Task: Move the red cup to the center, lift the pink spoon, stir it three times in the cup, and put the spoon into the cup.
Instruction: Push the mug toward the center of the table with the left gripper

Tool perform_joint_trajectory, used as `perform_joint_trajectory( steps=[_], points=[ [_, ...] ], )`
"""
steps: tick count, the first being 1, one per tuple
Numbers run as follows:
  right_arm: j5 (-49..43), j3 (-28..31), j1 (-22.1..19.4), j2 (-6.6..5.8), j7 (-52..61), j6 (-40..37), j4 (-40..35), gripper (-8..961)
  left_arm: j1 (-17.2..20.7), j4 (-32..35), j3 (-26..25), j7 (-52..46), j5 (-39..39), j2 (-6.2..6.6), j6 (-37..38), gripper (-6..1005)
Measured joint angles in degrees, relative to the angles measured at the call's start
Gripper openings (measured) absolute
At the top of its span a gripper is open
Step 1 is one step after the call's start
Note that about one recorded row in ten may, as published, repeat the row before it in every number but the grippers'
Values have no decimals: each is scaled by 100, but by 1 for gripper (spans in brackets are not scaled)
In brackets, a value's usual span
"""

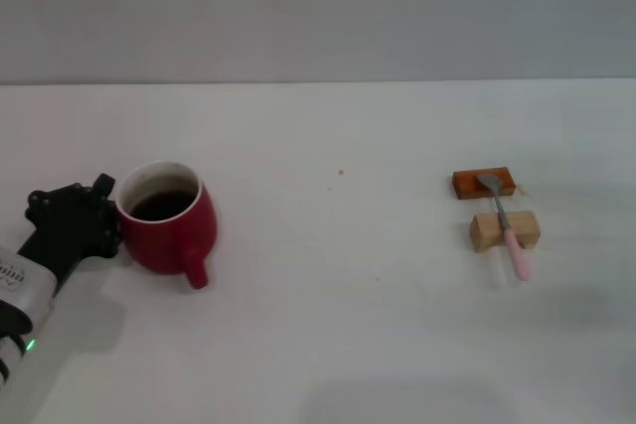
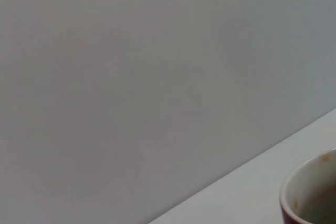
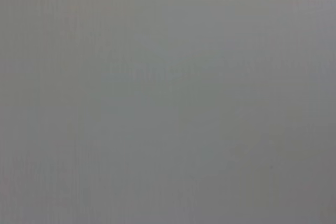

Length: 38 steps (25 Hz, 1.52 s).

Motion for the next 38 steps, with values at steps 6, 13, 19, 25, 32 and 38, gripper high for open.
perform_joint_trajectory(
  steps=[6,13,19,25,32,38],
  points=[
    [-23,0,28,0,2,-4,8,723,-51,-177,430,-59,3,-22,0,-2],
    [-30,-26,48,0,2,-12,9,723,-72,-404,725,-44,2,-21,52,-2],
    [-31,-33,49,0,2,-26,14,722,-96,-471,757,-14,160,-21,60,-2],
    [-31,-29,58,0,2,-29,18,722,-115,-665,851,-42,358,-31,46,-2],
    [-31,-26,66,0,2,-29,17,723,-126,-886,1135,-66,399,-46,16,-2],
    [-32,-36,75,0,5,-29,17,722,-124,-1012,1279,-71,398,-48,11,-2]
  ],
)
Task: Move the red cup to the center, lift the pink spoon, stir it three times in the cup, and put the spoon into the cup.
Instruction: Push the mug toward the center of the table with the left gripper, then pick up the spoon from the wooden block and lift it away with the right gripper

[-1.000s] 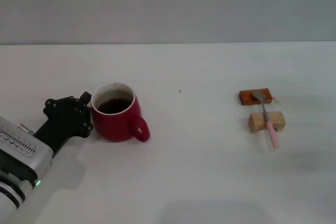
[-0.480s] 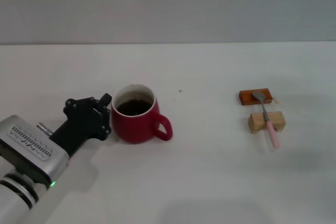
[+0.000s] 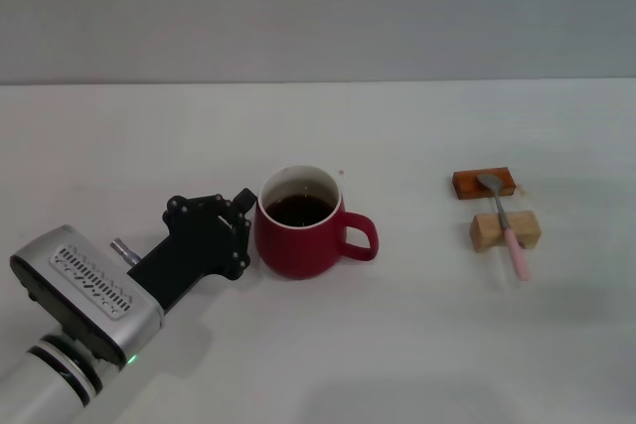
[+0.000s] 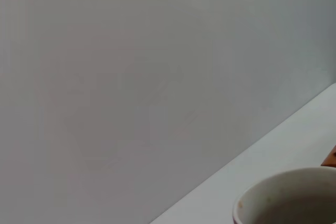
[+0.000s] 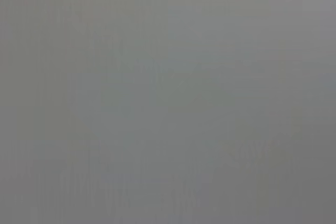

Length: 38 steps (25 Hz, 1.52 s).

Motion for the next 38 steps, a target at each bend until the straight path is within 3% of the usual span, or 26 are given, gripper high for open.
perform_joint_trajectory(
  steps=[28,31,38],
  points=[
    [-8,-22,10,0,-21,2,0,721,173,-409,377,-95,-15,-31,-29,-2],
    [-13,-30,10,0,-37,3,0,721,215,-411,132,-94,-75,-20,-28,-2],
    [-203,-80,-141,52,-12,2,49,720,463,-407,-1881,-335,-240,4,34,-2]
  ],
)
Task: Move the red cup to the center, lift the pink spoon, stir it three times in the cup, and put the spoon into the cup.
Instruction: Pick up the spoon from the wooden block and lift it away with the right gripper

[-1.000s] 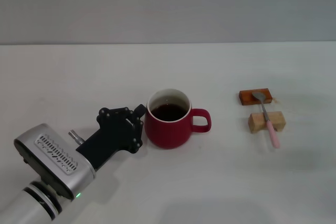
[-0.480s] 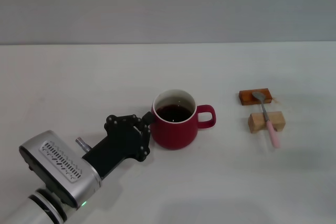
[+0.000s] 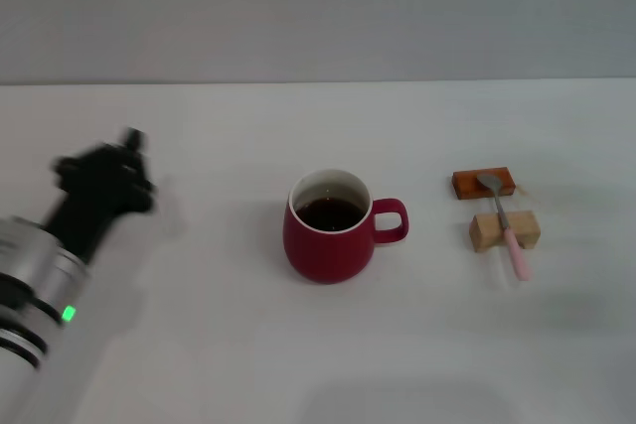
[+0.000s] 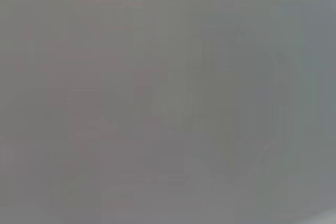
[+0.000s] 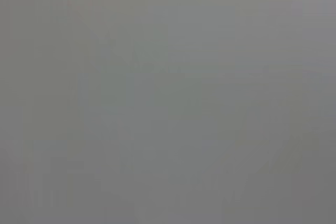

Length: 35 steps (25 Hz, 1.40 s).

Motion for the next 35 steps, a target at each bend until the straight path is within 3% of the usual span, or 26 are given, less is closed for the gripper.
perform_joint_trajectory(
  steps=[2,3,4,7,12,15,19,27,35],
  points=[
    [-40,-154,-203,17,6,8,221,720,14,3,-475,-273,-30,12,11,-2],
    [-38,-268,-350,22,3,30,408,720,14,3,-475,-273,-30,12,11,-2],
    [-27,-402,-552,22,-8,70,678,720,-9,62,-1124,-652,-48,27,-11,-2],
    [-9,-746,-1236,8,-56,282,1574,720,-52,123,-1453,-814,-51,35,-17,-2],
    [11,-1554,-2403,16,-749,426,3017,719,-233,291,-1561,-806,-20,51,-16,-2],
    [122,-1905,-2691,14,-951,501,3340,719,-357,419,-1570,-806,-19,54,-13,-2],
    [902,-2989,-3162,-19,-1700,497,3901,719,-479,524,-1581,-806,-26,62,-18,-2],
    [1689,-4164,-3404,-21,-2430,219,4160,718,-660,791,-1714,-792,-28,84,-31,-2],
    [2113,-4919,-3287,-13,-2519,-74,3882,719,-718,920,-1755,-789,-28,112,-36,-2]
  ],
)
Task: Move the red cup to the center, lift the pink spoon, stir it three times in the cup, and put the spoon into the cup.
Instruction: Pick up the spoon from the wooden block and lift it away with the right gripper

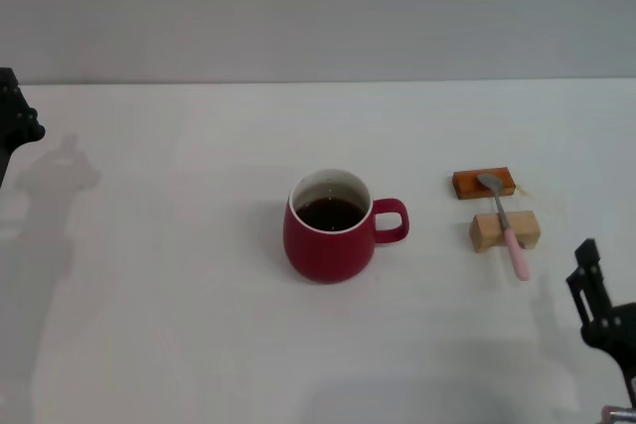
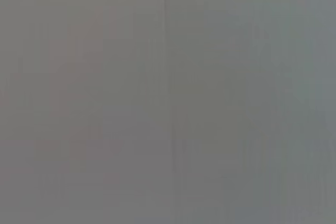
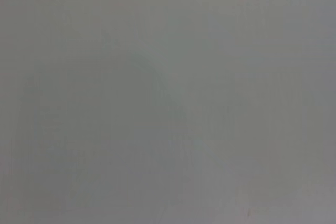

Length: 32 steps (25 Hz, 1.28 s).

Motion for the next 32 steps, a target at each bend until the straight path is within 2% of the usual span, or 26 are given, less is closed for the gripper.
perform_joint_trajectory(
  steps=[15,24,32],
  points=[
    [1580,-1306,929,38,219,-5,-982,719,-36,39,-110,0,22,23,0,-2],
    [1639,-1492,1306,40,573,187,-1219,720,-26,39,-110,0,21,-1,19,-2],
    [1650,-1429,1501,40,592,482,-1273,721,-12,39,-110,0,3,-9,40,-2]
  ],
)
